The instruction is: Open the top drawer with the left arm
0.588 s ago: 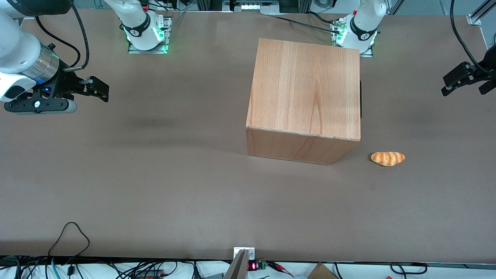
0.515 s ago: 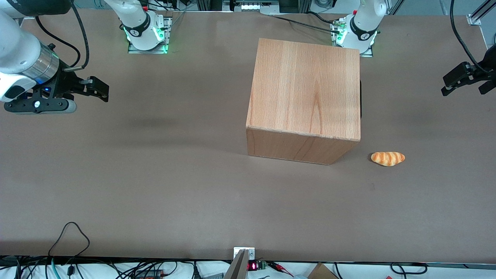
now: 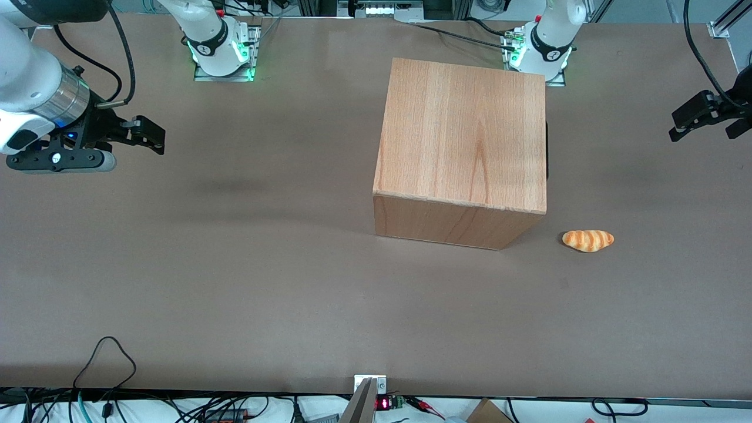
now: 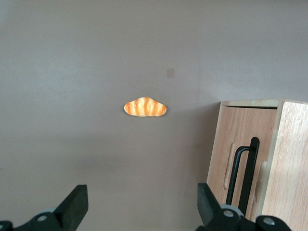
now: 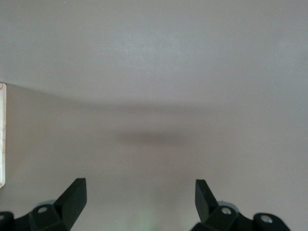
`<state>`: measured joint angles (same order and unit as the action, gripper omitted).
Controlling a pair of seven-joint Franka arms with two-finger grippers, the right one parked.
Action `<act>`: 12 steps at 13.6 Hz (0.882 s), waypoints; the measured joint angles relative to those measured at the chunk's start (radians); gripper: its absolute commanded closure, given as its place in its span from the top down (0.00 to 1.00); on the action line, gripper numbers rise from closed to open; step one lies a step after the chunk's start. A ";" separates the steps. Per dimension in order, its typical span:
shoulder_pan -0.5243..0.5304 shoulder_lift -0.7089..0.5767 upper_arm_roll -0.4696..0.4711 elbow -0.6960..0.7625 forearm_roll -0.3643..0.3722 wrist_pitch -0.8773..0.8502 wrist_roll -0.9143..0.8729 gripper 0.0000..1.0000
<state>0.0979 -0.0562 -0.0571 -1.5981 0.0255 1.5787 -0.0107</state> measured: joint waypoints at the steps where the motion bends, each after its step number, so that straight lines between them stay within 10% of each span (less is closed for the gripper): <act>1: 0.000 0.004 0.001 0.000 0.000 -0.005 0.000 1.00; 12: 0.006 0.053 0.003 -0.203 -0.177 0.079 0.090 1.00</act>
<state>0.1037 -0.0028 -0.0538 -1.8012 -0.1516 1.6578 0.0790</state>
